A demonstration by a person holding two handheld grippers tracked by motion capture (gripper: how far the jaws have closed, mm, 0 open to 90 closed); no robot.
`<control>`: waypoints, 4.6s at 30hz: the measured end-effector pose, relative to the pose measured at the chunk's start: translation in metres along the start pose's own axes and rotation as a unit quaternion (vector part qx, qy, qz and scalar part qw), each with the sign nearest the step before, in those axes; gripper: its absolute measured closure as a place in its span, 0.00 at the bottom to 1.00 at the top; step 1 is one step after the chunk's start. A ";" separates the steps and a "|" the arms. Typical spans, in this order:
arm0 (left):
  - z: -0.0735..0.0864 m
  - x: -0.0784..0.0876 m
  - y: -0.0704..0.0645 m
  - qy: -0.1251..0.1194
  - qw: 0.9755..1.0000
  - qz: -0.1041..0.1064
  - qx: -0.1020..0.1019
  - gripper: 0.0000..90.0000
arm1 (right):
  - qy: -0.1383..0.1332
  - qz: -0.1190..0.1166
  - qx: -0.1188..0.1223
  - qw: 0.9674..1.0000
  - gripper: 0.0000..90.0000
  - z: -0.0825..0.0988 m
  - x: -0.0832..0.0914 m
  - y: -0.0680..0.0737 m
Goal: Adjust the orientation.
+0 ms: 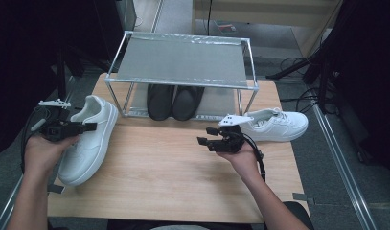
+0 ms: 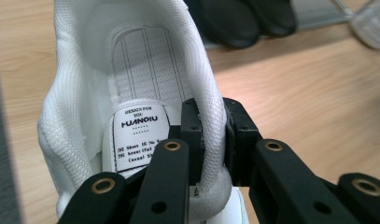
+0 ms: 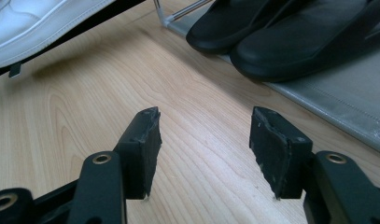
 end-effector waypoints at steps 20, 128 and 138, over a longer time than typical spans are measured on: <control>-0.002 -0.037 -0.087 0.035 0.990 0.106 -0.080 0.90 | -0.005 0.007 -0.004 1.000 0.49 -0.001 0.003 -0.002; 0.040 -0.129 -0.183 0.104 0.962 0.179 -0.180 1.00 | 0.032 -0.022 0.037 0.999 1.00 0.009 -0.022 0.032; 0.040 -0.133 -0.180 0.110 0.961 0.192 -0.167 1.00 | 0.036 -0.011 0.039 0.999 1.00 0.009 -0.022 0.034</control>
Point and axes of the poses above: each handheld gripper's, and its own axes: x roughly backward along the jaws, z roughly out of its underside, y roughly to its left, the point moved 6 cm from there along -x, roughly forward along the jaws
